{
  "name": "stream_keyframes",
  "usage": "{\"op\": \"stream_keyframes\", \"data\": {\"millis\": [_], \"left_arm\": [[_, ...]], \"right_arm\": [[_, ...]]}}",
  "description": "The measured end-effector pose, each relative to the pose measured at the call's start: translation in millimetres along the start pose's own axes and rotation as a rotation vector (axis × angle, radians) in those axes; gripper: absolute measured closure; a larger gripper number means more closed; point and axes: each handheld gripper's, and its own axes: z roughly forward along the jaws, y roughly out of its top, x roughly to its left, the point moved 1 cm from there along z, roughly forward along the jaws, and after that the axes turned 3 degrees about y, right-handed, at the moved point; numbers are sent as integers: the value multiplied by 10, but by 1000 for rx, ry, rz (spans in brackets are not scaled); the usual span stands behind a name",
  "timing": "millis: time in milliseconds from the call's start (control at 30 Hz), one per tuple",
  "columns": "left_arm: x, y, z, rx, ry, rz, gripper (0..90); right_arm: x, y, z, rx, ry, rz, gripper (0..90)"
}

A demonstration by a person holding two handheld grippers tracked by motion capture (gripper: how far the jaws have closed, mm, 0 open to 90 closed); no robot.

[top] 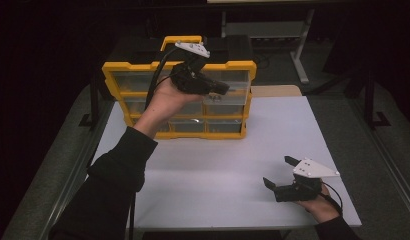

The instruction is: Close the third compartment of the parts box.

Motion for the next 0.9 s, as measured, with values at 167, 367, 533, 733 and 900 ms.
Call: {"op": "stream_keyframes", "data": {"millis": [167, 367, 533, 733, 900], "left_arm": [[57, 22, 26, 3, 20, 7, 900], [107, 34, 51, -3, 34, -7, 900], [167, 37, 67, 1, 48, -20, 900], [212, 59, 74, -10, 63, -29, 900], [246, 64, 92, -13, 67, -34, 900]], "right_arm": [[1, 2, 0, -2, 0, -5, 0], [-1, 2, -3, -2, 0, -4, 0], [4, 1, -6, -3, -1, -3, 0], [5, 4, -15, -6, -3, 2, 0], [-7, -7, -15, -8, 3, 4, 0]]}}
